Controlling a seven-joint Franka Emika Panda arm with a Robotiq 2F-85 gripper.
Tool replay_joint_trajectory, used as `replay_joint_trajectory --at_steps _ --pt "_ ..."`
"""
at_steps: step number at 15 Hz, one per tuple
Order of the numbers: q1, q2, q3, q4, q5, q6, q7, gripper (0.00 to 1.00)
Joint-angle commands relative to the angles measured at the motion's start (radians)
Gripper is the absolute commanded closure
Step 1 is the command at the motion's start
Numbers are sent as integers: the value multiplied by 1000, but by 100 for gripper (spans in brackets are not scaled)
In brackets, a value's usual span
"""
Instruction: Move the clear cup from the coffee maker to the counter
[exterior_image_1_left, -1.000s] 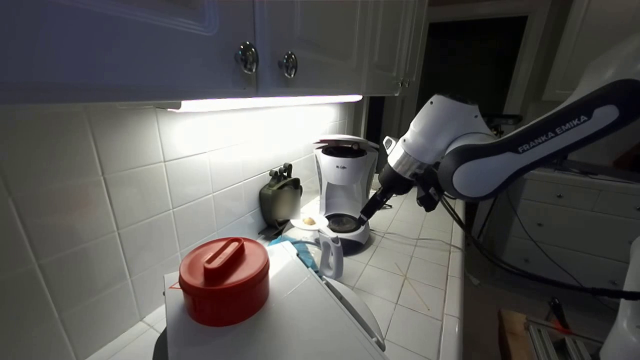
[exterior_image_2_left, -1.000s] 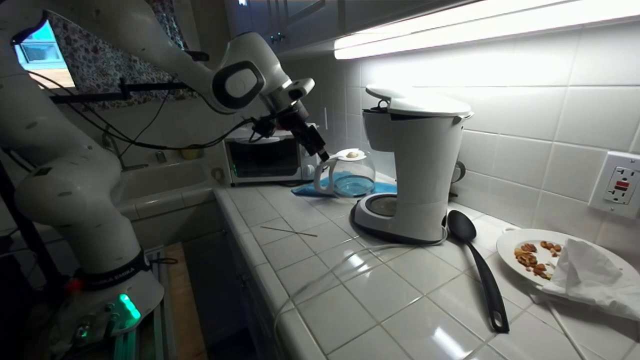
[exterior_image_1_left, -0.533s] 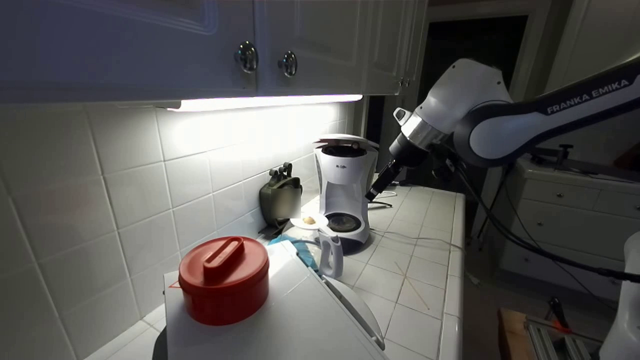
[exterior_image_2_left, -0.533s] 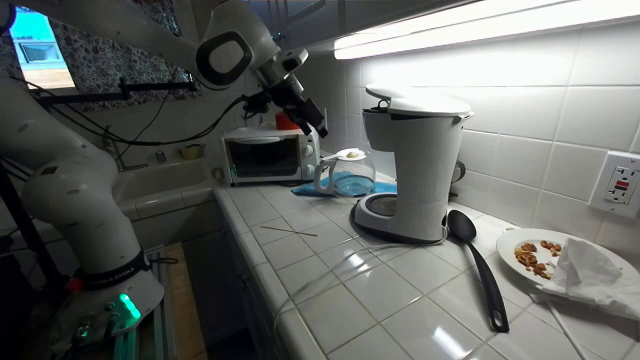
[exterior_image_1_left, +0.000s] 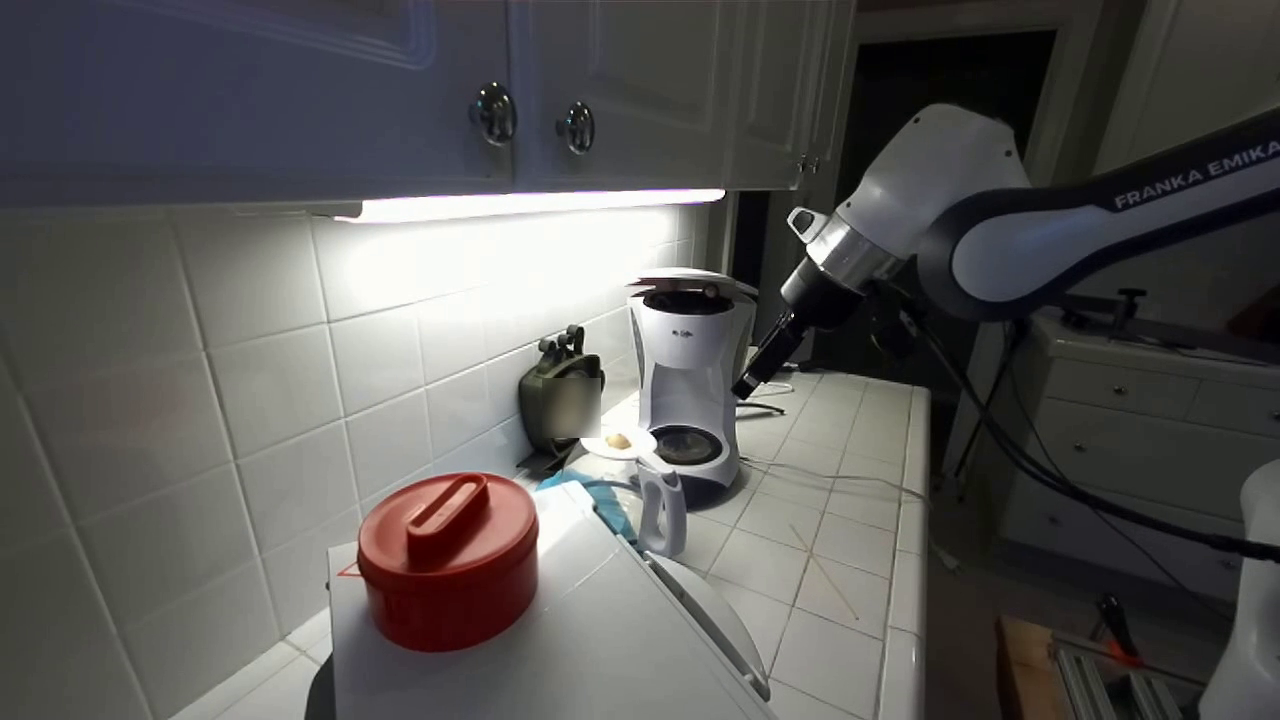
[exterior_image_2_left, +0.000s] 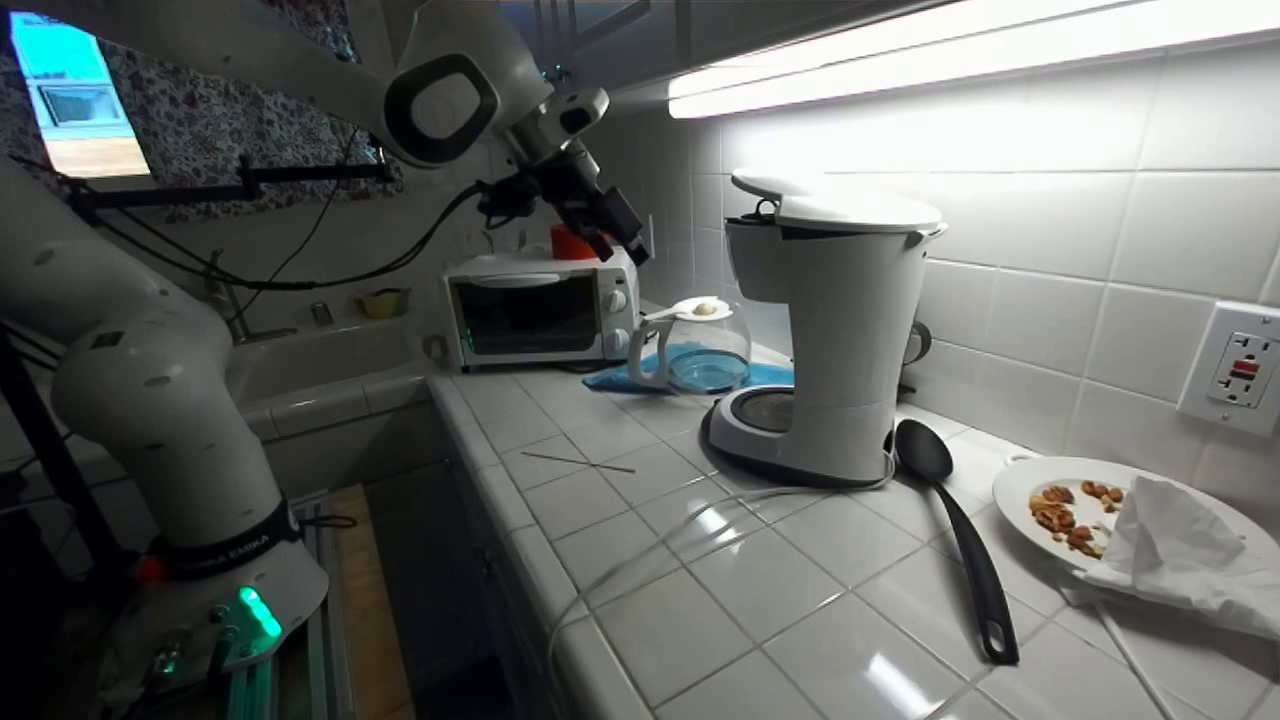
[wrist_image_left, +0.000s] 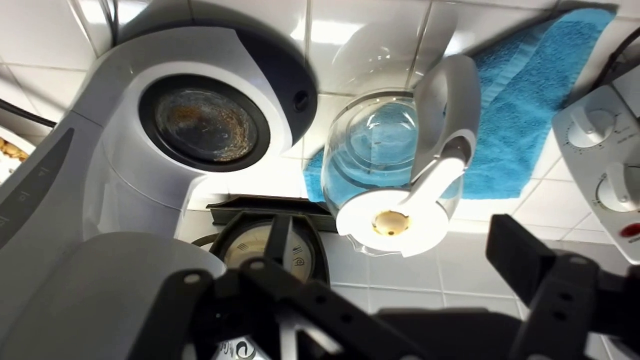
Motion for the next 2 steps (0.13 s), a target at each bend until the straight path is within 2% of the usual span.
replay_joint_trajectory --at_steps 1,2 --pt "17 -20 -14 10 36 -41 -43 0" --pt "17 -19 -15 11 36 -44 -45 0"
